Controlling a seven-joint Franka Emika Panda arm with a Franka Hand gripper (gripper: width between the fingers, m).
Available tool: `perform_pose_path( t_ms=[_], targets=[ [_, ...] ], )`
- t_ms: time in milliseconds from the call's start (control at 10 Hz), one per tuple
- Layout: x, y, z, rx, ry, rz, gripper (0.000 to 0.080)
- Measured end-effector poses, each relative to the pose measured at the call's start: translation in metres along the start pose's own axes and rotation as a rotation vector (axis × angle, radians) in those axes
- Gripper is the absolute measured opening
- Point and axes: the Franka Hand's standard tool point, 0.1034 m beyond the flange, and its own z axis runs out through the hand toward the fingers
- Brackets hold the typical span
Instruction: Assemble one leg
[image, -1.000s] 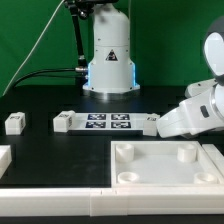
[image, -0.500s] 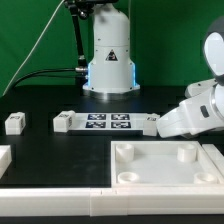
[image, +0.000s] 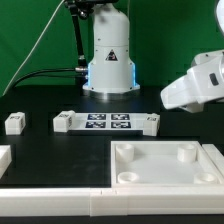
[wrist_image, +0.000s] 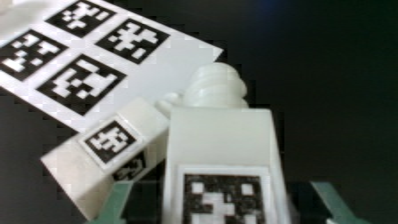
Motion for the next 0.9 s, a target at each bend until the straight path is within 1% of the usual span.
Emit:
perform_pose_path(
  t_ms=[100,200,300,400,500,600,700,800,900],
  targets=[
    [-0.003,0.005,-0.008,0.001,0.039,-0.001,0.0287],
    [-0.003,0.004,-0.005,0.001,0.035,-0.001,0.0287],
    [0.005,0.006,-0.008,0.0,0.079,-0.001,0.0287],
    [0.013,0.01,-0.017,-0.01,0.227,0.009,0.0287],
    [0.009,0.014,-0.016,-0.016,0.33,0.019,0.0287],
    [0.005,0.026,-0.014,0.0,0.396,0.044,0.0287],
    [-0.001,0.036,-0.021,0.018,0.472,0.074,0.0287],
    [-0.006,0.044,-0.028,0.015,0.557,0.088,0.0287],
    [-0.009,0.05,-0.033,0.02,0.662,0.104,0.0287]
  ],
)
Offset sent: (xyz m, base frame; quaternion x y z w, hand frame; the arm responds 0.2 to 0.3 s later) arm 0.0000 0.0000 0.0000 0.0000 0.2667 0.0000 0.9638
